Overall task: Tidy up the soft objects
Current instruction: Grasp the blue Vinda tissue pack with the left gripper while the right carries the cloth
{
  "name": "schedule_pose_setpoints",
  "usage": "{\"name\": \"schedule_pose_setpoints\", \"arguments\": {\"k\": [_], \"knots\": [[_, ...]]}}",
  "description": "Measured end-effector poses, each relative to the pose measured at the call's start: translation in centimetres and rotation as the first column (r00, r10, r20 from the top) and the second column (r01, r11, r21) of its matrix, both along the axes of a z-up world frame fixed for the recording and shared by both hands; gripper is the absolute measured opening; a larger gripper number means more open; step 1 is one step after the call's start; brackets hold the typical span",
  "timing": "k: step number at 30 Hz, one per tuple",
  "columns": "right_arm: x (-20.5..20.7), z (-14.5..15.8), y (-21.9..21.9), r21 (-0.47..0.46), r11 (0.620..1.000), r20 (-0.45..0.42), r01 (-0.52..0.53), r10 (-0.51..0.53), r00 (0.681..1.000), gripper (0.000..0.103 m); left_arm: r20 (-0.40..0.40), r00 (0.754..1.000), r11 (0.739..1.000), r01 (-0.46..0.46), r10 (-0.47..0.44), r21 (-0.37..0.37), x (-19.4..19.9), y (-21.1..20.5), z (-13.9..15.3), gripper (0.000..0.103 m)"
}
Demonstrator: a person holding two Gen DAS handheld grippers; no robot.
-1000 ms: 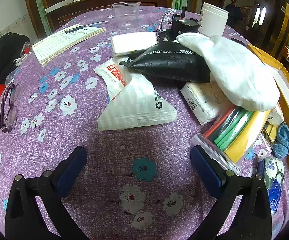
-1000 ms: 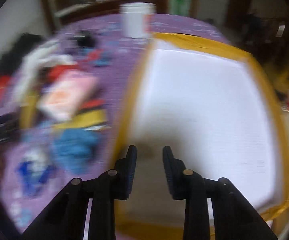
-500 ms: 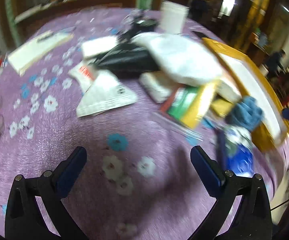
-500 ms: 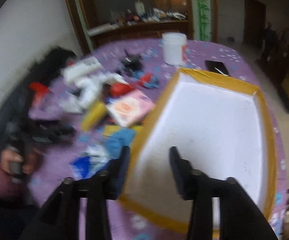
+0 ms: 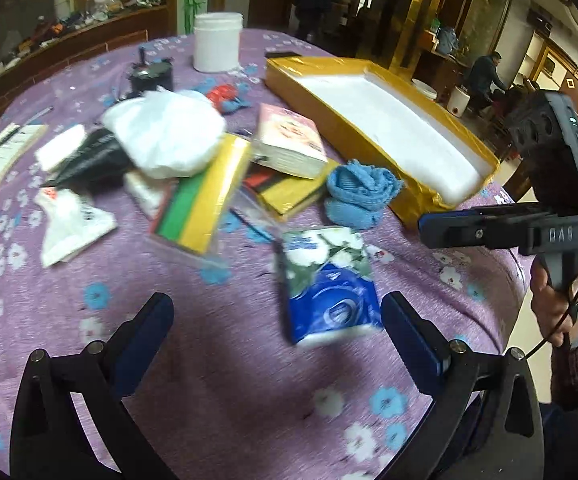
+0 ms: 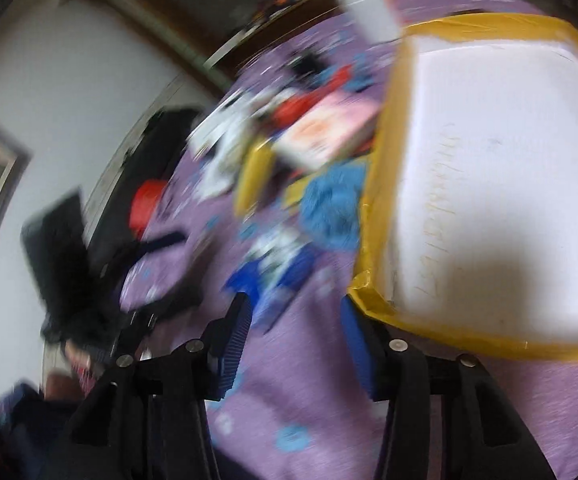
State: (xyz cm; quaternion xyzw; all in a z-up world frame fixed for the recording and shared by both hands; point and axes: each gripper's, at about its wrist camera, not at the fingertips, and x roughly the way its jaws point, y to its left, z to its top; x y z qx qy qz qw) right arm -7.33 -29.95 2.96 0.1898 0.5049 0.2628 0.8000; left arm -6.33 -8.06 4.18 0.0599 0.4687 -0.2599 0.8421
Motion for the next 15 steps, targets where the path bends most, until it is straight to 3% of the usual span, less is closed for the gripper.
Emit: {"name": "schedule_pose_setpoints", "arguments": {"k": [2, 5, 10, 13, 15], "knots": [[0.0, 0.2, 0.0, -0.056, 0.998, 0.029, 0.004, -0.003, 1.000, 0.046, -0.023, 1.000, 1.000, -0.004, 0.004, 0.000, 0.1, -0.9, -0.4, 0.103], [-0.5, 1.1, -0.1, -0.043, 0.999, 0.069, 0.009, -0.006, 0.998, 0.049, -0.032, 0.999, 0.999, -0.005, 0.006, 0.034, 0.1, -2.4, -1.0, 0.103], [-0.5, 1.4, -0.3, -0.025, 0.999, 0.082, 0.029, -0.026, 0.996, 0.052, 0.044, 0.998, 0.982, -0.058, 0.050, 0.182, 0.6, -4.5, -2.3, 0.103], [-0.3, 0.7, 0.6, -0.024, 0.998, 0.074, 0.058, -0.056, 0.996, 0.055, 0.079, 0.994, 0.974, -0.084, 0.069, 0.211, 0.7, -4.8, -2.8, 0.085], [0.0, 0.7, 1.2, -0.024, 0.997, 0.073, 0.079, -0.077, 0.994, 0.055, 0.060, 0.997, 0.984, -0.057, 0.048, 0.171, 0.6, -4.4, -2.5, 0.056]]}}
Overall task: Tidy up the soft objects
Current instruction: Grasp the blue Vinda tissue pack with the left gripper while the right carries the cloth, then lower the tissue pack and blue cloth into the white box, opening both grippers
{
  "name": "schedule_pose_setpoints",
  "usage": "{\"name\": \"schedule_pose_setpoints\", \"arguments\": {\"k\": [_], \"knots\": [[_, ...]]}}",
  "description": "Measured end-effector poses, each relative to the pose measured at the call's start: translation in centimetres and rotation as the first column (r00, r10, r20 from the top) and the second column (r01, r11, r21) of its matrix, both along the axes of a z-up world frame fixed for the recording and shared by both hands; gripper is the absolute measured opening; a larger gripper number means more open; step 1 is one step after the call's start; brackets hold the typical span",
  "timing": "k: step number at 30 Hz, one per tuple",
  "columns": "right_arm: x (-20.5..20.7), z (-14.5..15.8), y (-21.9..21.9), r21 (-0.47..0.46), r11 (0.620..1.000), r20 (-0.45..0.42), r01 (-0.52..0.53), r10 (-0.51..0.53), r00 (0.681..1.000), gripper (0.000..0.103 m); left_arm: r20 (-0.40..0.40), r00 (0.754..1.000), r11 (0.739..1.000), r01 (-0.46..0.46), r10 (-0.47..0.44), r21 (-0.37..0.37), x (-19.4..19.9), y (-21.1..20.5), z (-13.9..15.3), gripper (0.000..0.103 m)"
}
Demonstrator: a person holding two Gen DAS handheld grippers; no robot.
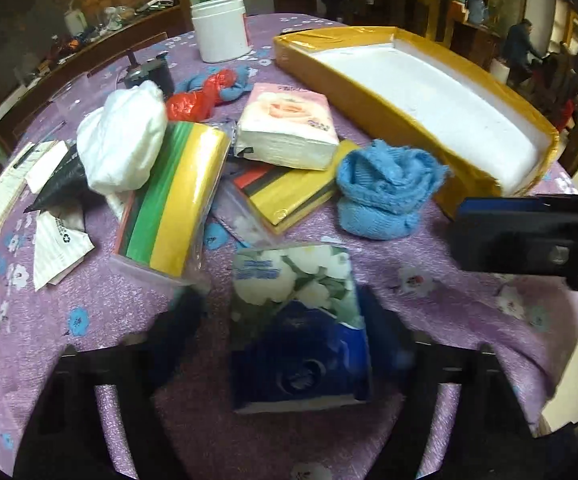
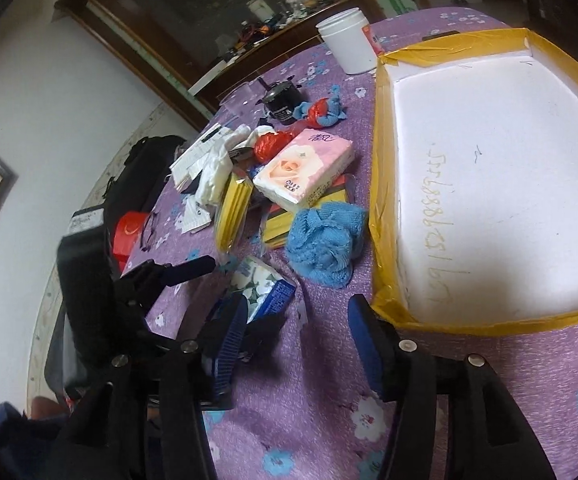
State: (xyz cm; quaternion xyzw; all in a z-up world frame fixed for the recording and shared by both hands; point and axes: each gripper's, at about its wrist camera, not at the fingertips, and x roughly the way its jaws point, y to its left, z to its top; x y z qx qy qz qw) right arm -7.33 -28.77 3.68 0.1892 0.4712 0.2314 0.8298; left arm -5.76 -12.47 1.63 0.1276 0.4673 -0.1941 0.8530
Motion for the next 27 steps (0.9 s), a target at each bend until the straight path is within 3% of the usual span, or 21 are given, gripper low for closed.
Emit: {"name": "schedule_pose_setpoints", "arguments": {"k": [1, 4, 10, 12, 19, 20, 21, 27], "knots": [[0.1, 0.0, 0.3, -0.005, 1.000, -0.002, 0.005, -0.005, 1.000, 0.055, -0.005, 1.000, 1.000, 0.009, -0.009, -0.015, -0.2, 0.0, 0.1, 0.051], [0.5, 0.2, 1.5, -0.063, 0.998, 0.008, 0.029, -0.029, 1.000, 0.055, 0.060, 0.998, 1.000, 0.001, -0.001, 0.000, -1.0, 0.7, 0.6, 0.051], [1.7, 0.7, 3.9, -0.208, 0.973, 0.073, 0.103, -0.090, 0.993, 0.056, 0.056, 0.998, 0.996, 0.020, -0.016, -0.088, -2.1, 2.6, 0.8, 0.051], [2.3, 0.6, 4.7, -0.270, 0.957, 0.085, 0.111, -0.091, 0.992, 0.059, 0.047, 0.999, 0.995, 0.017, -0.012, -0.097, -1.9, 2.6, 0.6, 0.051], [2.8, -0.3, 6.0, -0.401, 0.907, 0.124, 0.131, -0.087, 0.988, 0.054, 0.030, 1.000, 0.995, 0.009, -0.006, -0.104, -1.4, 2.5, 0.4, 0.051], [2.6, -0.3, 6.1, -0.411, 0.903, 0.134, 0.127, -0.078, 0.988, 0.050, 0.038, 0.999, 0.994, 0.007, -0.003, -0.107, -1.5, 2.5, 0.5, 0.051], [2.4, -0.3, 6.1, -0.416, 0.901, 0.138, 0.124, -0.072, 0.988, 0.037, 0.046, 0.999, 0.994, 0.008, -0.003, -0.111, -1.6, 2.5, 0.6, 0.051], [0.3, 1.6, 4.7, -0.268, 0.959, 0.209, 0.090, -0.033, 0.977, 0.035, 0.059, 0.998, 0.986, 0.015, -0.005, -0.168, -1.5, 2.8, 1.4, 0.051]]}}
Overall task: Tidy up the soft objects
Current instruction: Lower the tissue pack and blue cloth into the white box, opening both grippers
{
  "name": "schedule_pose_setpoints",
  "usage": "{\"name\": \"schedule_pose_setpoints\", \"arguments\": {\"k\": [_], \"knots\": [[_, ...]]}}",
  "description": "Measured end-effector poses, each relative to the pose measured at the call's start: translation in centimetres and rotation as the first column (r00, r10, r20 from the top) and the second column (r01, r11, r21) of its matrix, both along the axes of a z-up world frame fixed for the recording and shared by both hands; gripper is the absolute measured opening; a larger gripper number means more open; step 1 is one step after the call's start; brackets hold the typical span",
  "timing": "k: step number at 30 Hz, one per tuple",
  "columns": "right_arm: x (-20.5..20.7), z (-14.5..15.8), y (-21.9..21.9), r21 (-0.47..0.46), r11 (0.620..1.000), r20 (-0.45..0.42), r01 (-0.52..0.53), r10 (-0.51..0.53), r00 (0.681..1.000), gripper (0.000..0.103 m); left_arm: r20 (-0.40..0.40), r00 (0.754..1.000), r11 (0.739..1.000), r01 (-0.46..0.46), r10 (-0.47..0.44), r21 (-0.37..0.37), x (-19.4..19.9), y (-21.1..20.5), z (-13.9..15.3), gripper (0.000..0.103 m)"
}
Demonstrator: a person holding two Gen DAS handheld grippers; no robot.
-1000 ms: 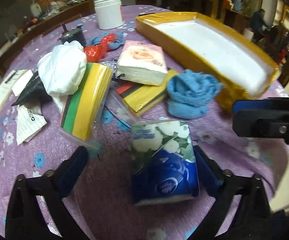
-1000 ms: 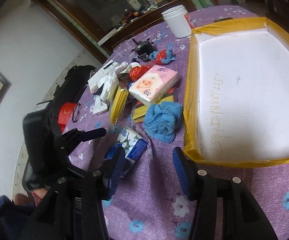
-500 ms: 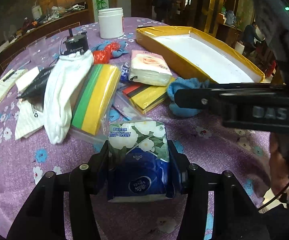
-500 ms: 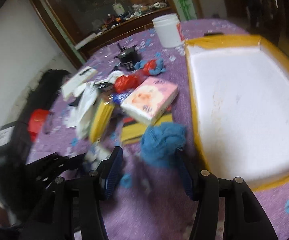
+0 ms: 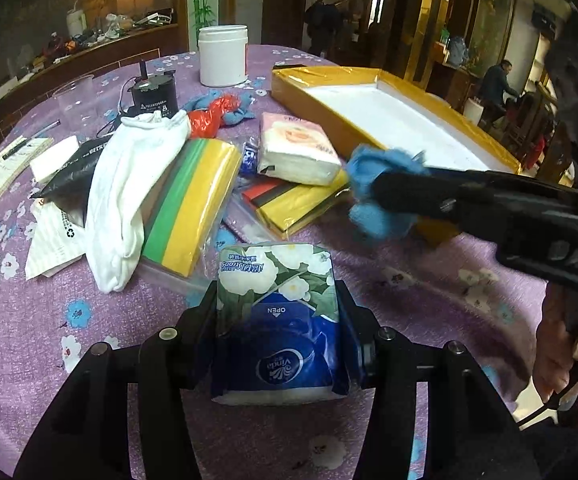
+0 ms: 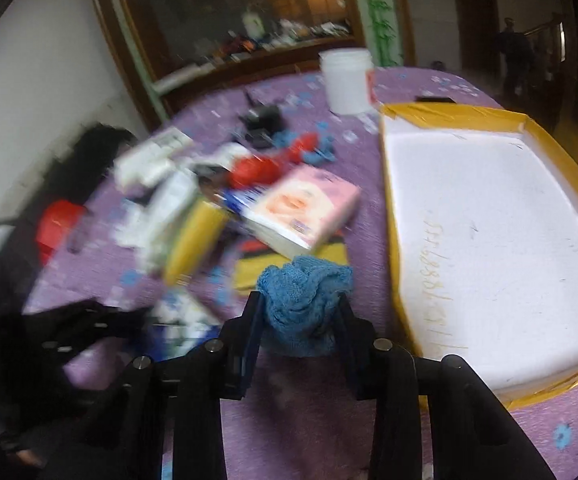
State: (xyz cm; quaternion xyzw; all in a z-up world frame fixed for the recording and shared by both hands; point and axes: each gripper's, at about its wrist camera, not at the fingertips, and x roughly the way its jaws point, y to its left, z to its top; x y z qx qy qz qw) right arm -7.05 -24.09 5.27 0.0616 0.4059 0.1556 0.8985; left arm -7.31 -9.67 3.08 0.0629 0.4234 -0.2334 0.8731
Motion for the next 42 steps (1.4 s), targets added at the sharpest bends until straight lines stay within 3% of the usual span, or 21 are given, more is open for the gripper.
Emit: {"name": "schedule_pose_setpoints", "arguments": {"k": [3, 11, 17, 25, 30, 33, 36, 39, 42], "knots": [[-1.0, 1.3, -0.9, 0.043, 0.999, 0.060, -0.003, 0.001, 0.998, 0.035, -0.009, 1.000, 1.000, -0.005, 0.005, -0.026, 0.2, 0.1, 0.4, 0.051], [-0.5, 2.3, -3.5, 0.119, 0.992, 0.068, 0.041, -0.049, 0.996, 0.035, 0.011, 1.000, 0.999, 0.017, -0.017, -0.044, 1.3, -1.7, 2.9, 0.051], [0.9, 5.1, -6.3, 0.143, 0.984, 0.131, 0.103, -0.122, 0.984, 0.035, 0.045, 0.998, 0.997, 0.036, -0.033, -0.075, 3.9, -4.7, 5.6, 0.051], [7.9, 8.5, -10.4, 0.124, 0.958, 0.201, 0.259, -0.280, 0.939, 0.036, 0.033, 0.999, 0.992, 0.022, -0.018, -0.123, 9.8, -8.7, 7.7, 0.051], [14.0, 6.9, -13.3, 0.148, 0.941, 0.160, 0.305, -0.327, 0.931, 0.036, 0.019, 1.000, 0.994, 0.008, -0.006, -0.112, 13.1, -11.7, 6.4, 0.051], [15.2, 4.4, -15.7, 0.188, 0.927, 0.101, 0.325, -0.347, 0.932, 0.036, -0.024, 1.000, 0.995, 0.000, -0.003, -0.098, 15.5, -13.7, 4.8, 0.051], [15.2, 4.1, -17.2, 0.192, 0.919, 0.124, 0.346, -0.372, 0.920, 0.036, -0.046, 0.999, 0.995, -0.007, 0.002, -0.102, 16.7, -15.0, 4.2, 0.051], [15.4, 3.3, -18.4, 0.221, 0.895, 0.080, 0.388, -0.413, 0.907, 0.036, -0.075, 0.997, 0.995, -0.011, 0.003, -0.100, 17.4, -16.2, 3.4, 0.051], [15.6, 2.5, -18.5, 0.199, 0.887, 0.042, 0.417, -0.433, 0.900, 0.036, -0.052, 0.998, 0.998, 0.016, -0.019, -0.064, 16.8, -17.0, 2.8, 0.051]]}}
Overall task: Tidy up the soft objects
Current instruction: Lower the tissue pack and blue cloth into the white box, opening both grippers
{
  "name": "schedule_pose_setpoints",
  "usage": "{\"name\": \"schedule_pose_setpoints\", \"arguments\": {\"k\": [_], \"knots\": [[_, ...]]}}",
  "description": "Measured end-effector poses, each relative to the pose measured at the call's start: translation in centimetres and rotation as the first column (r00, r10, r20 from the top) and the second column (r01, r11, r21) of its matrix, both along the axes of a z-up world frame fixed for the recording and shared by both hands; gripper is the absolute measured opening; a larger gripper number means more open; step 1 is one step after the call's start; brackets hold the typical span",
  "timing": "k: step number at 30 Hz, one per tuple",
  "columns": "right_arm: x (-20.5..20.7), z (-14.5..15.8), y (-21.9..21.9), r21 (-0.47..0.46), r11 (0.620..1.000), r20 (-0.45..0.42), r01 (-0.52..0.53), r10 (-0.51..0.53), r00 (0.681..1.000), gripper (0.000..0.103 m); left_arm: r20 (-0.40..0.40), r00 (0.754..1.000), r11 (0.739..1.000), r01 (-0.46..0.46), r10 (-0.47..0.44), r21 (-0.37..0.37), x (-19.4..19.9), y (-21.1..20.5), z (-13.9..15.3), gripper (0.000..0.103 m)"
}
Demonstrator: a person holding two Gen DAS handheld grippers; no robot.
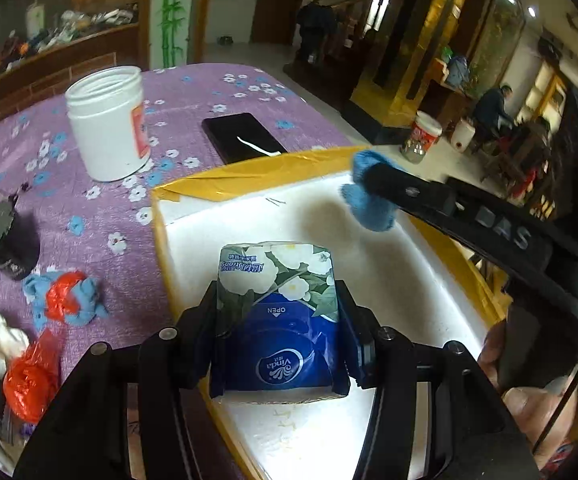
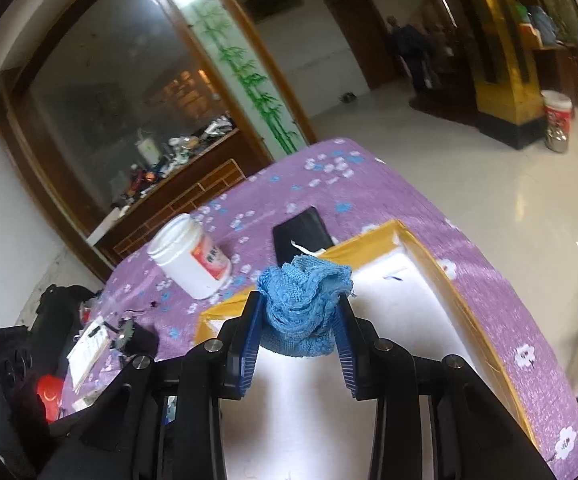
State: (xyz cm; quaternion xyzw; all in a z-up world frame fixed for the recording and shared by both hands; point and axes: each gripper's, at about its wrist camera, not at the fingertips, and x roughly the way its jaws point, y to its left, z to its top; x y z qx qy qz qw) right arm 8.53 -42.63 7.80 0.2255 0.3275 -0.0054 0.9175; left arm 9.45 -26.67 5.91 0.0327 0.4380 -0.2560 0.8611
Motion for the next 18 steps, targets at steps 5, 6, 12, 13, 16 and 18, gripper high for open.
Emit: {"name": "schedule_pose_setpoints", "arguments": {"k": [5, 6, 12, 13, 16, 18], "knots": [[1.1, -1.7, 0.1, -0.007, 1.000, -0.074, 0.002, -0.003, 0.997, 0.037, 0.014, 1.000, 1.000, 0.009, -0.010, 0.019, -0.2, -0.3, -0.4, 0.051], [1.2, -1.9, 0.2, -0.011, 1.000, -0.086, 0.003, -0.004, 0.996, 0.037, 0.011, 1.000, 1.000, 0.012, -0.013, 0.018, -0.2, -0.3, -0.5, 0.051], [1.6, -2.4, 0.9, -0.034, 0.999, -0.107, -0.005, 0.001, 0.994, 0.039, -0.003, 1.000, 0.999, 0.006, -0.006, 0.043, 0.4, -0.3, -1.5, 0.051], [1.7, -2.4, 0.9, -0.035, 0.999, -0.110, -0.006, 0.002, 0.994, 0.039, -0.005, 1.000, 0.999, 0.004, -0.004, 0.044, 0.4, -0.2, -1.7, 0.051], [1.8, -2.7, 0.9, -0.036, 0.999, -0.121, -0.004, 0.000, 0.993, 0.039, -0.001, 1.000, 0.999, -0.002, 0.002, 0.046, 0.4, -0.2, -1.7, 0.051], [1.8, -2.7, 0.9, -0.037, 0.999, -0.127, -0.002, -0.003, 0.992, 0.039, -0.003, 1.000, 0.999, 0.001, -0.001, 0.046, 0.3, -0.2, -1.8, 0.051]]}}
